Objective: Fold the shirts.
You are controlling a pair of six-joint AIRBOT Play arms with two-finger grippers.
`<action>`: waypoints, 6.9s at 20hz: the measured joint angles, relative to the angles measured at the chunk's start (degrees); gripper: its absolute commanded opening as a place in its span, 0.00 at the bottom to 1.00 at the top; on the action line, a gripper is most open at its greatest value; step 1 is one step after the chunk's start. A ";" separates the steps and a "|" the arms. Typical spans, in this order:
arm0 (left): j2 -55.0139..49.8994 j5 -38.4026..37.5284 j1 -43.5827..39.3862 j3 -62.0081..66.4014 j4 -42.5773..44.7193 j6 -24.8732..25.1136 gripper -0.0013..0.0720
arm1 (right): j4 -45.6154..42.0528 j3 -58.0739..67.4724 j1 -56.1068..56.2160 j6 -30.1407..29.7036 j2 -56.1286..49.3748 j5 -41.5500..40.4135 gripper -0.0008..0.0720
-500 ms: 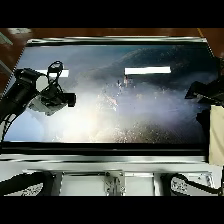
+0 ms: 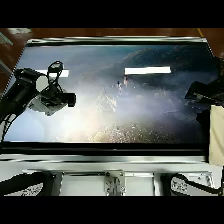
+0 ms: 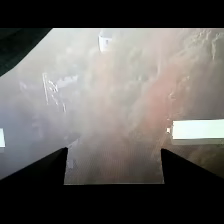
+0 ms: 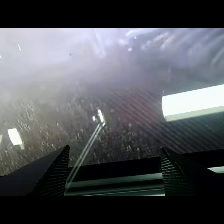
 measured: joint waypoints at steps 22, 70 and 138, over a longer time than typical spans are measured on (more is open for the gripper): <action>-13.55 9.64 17.18 12.94 5.88 2.47 0.99 | 1.46 0.00 0.00 1.55 0.00 -9.40 0.96; -19.65 20.46 -23.30 12.24 -36.68 4.74 0.98 | 7.72 -15.47 0.04 -2.78 19.12 -2.89 0.96; 37.75 29.09 14.23 10.80 -22.95 12.52 0.07 | 14.23 -1.64 18.97 -11.72 38.88 -31.76 0.09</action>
